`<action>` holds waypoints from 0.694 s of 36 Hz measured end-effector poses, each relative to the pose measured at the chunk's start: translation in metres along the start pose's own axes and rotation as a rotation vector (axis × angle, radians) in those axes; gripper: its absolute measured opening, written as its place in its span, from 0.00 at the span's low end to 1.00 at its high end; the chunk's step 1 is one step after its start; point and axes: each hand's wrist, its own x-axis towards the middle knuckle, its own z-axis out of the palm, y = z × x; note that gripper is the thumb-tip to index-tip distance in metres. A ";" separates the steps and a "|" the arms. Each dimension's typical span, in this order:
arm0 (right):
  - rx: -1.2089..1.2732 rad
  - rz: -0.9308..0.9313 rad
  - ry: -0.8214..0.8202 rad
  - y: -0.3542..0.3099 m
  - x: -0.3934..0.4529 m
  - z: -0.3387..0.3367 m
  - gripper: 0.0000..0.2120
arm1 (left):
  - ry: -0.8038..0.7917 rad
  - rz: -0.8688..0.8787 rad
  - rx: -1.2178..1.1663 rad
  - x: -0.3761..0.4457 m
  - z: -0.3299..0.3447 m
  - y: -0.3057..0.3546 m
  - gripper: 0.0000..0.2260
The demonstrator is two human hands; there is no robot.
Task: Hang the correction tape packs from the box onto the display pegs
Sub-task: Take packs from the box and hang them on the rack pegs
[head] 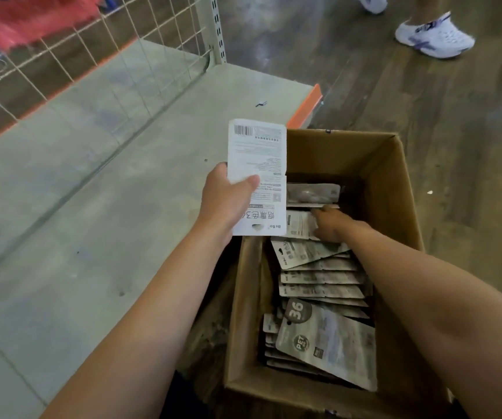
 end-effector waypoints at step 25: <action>1.382 -0.076 0.213 0.022 -0.101 -0.101 0.12 | -0.088 0.021 -0.119 -0.007 -0.012 0.027 0.07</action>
